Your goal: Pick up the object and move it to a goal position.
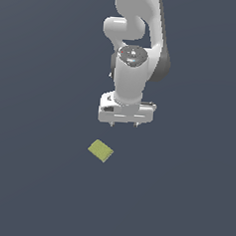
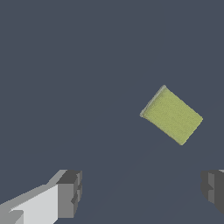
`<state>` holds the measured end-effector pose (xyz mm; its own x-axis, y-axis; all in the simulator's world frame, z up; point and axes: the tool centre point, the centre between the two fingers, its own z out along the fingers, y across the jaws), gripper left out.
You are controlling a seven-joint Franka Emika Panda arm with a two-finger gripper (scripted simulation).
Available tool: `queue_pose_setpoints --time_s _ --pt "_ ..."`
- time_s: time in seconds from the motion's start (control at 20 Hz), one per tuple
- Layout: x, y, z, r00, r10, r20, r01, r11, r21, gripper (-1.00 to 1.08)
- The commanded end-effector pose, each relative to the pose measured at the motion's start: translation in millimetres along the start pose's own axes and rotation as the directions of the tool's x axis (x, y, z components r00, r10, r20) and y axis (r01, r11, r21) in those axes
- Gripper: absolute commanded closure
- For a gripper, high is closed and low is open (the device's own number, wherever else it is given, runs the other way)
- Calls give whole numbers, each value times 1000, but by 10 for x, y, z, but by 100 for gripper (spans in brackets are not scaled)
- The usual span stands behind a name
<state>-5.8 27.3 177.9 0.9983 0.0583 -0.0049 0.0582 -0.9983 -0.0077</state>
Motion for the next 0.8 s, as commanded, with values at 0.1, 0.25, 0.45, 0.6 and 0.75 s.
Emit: queue_pose_setpoints --time_s 0.1,0.25,0.45,0.6,0.75 --pt "0 -22 -7 1000 -3 0 3 1000 1 -92" --pt "-4 -138 -45 1000 -19 -3 19 1000 8 -92" --pt "-20 -323 -112 999 -37 -7 37 999 18 -92" --pt "-25 -350 -125 999 -35 -7 35 999 20 -92" --pt "-20 -328 -113 999 -38 -7 38 999 18 -92"
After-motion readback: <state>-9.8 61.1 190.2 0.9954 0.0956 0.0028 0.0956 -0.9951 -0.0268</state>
